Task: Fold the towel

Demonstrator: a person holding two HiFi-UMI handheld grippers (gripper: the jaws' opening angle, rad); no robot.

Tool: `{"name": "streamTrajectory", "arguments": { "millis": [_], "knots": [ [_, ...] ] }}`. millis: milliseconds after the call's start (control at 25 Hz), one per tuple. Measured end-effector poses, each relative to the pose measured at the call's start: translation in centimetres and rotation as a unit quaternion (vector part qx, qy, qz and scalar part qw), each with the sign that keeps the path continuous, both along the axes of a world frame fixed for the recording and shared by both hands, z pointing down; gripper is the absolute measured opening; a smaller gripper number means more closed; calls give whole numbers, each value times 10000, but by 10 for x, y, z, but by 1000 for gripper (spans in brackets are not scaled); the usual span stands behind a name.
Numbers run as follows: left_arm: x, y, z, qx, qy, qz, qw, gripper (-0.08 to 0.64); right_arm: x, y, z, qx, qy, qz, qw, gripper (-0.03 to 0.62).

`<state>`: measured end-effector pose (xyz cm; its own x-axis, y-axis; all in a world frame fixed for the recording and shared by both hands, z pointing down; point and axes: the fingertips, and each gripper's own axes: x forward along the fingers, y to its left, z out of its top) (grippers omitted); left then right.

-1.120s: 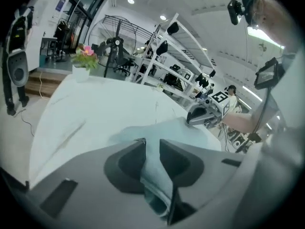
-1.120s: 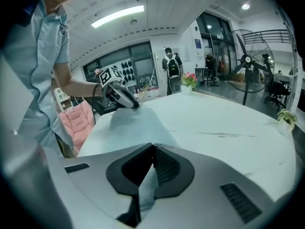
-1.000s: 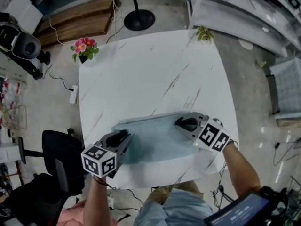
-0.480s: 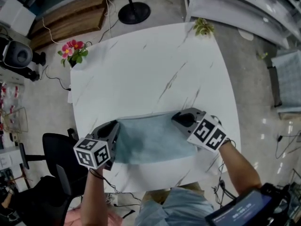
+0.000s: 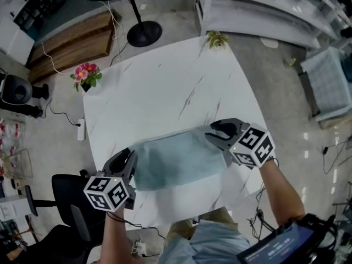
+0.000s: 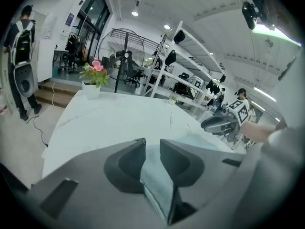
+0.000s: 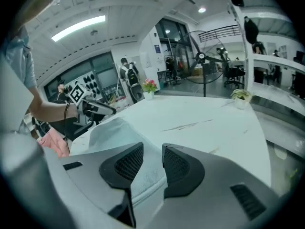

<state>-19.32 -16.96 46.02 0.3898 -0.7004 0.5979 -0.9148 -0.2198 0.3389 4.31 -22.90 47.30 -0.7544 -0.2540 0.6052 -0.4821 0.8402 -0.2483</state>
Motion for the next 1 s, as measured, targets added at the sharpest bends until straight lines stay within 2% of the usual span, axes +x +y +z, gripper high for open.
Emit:
{"name": "streamTrajectory", "arguments": {
  "millis": [200,400,600,800,1000],
  "knots": [
    [8,28,-9,112,92,163,9998,97,38,33,-3,-215,31,900,9957,179],
    [27,61,-10,137,235,427,9987,97,68,89,31,-901,19,1727,9808,218],
    [38,86,-7,93,219,652,9976,97,77,119,55,-1751,-198,2338,9562,246],
    [37,100,-11,123,204,667,9975,97,61,124,49,-2578,-831,2502,9295,307],
    [32,106,-16,158,243,544,9981,97,42,113,49,-3098,-1432,2956,8923,291]
  ]
}}
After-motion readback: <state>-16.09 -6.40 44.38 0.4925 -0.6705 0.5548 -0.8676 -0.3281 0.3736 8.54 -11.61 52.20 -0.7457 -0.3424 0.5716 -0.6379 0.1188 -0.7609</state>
